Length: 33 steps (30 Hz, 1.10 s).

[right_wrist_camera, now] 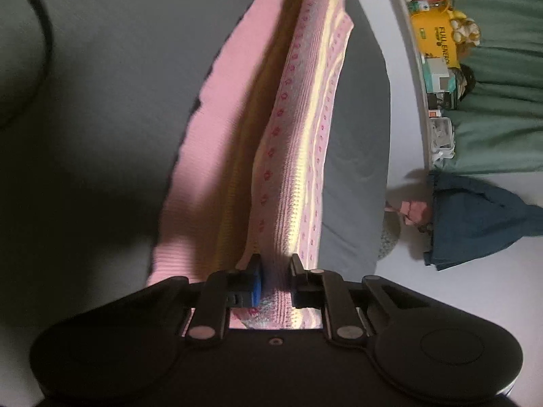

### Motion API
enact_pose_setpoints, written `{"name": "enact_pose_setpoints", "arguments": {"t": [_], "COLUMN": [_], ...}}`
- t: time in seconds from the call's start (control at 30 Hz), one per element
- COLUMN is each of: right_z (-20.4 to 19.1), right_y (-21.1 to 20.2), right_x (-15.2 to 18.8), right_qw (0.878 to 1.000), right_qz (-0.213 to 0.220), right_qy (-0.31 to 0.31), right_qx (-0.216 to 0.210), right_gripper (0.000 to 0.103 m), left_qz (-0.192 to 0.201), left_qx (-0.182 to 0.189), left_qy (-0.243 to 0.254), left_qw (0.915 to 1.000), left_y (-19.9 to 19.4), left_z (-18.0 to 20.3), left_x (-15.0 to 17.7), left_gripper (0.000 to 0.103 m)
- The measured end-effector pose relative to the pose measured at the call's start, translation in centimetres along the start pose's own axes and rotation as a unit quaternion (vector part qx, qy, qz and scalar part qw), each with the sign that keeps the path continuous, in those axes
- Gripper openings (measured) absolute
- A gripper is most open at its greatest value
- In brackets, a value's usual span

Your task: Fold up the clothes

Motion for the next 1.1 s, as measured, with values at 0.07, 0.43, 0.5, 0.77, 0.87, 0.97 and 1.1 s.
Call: {"name": "enact_pose_setpoints", "arguments": {"t": [0.07, 0.43, 0.5, 0.77, 0.87, 0.97, 1.1], "right_z": [-1.0, 0.1, -0.1, -2.5, -1.8, 1.0, 4.7], "right_y": [-0.2, -0.6, -0.5, -0.7, -2.3, -3.4, -1.7], "right_x": [0.0, -0.2, -0.2, -1.1, -1.4, -2.6, -5.5], "right_qw": [1.0, 0.999, 0.998, 0.997, 0.995, 0.985, 0.933], "right_qz": [0.006, 0.025, 0.029, 0.033, 0.055, 0.088, 0.104], "right_qy": [0.005, 0.031, 0.033, 0.015, 0.04, 0.134, 0.33], "right_qx": [-0.024, -0.031, -0.042, -0.074, -0.072, -0.071, -0.1], "right_gripper": [0.016, 0.015, 0.015, 0.044, 0.045, 0.045, 0.04], "left_qz": [0.017, 0.023, 0.022, 0.049, 0.05, 0.077, 0.111], "left_qx": [0.005, 0.01, 0.002, 0.06, 0.053, 0.036, 0.002], "left_qy": [-0.006, -0.048, -0.061, -0.036, -0.068, -0.122, -0.215], "left_qw": [0.9998, 0.9985, 0.9979, 0.9964, 0.995, 0.9889, 0.9702], "left_y": [-1.0, -3.1, -3.5, -2.8, -3.3, -5.0, -7.0], "left_z": [0.7, 2.0, 1.6, 4.0, 3.7, 2.2, -1.6], "left_x": [0.9, 3.1, 3.7, 3.4, 3.7, 4.1, 3.5], "left_gripper": [0.028, 0.028, 0.029, 0.029, 0.054, 0.088, 0.088]}}
Point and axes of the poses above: each gripper's, at about its wrist camera, not at the fingertips, and y roughly the way its jaws point, z to its right, x to its underside, the point moved 4 cm from there along y, roughly the way its jaws point, and after that the axes turned 8 degrees about z, right-handed, at the moved point
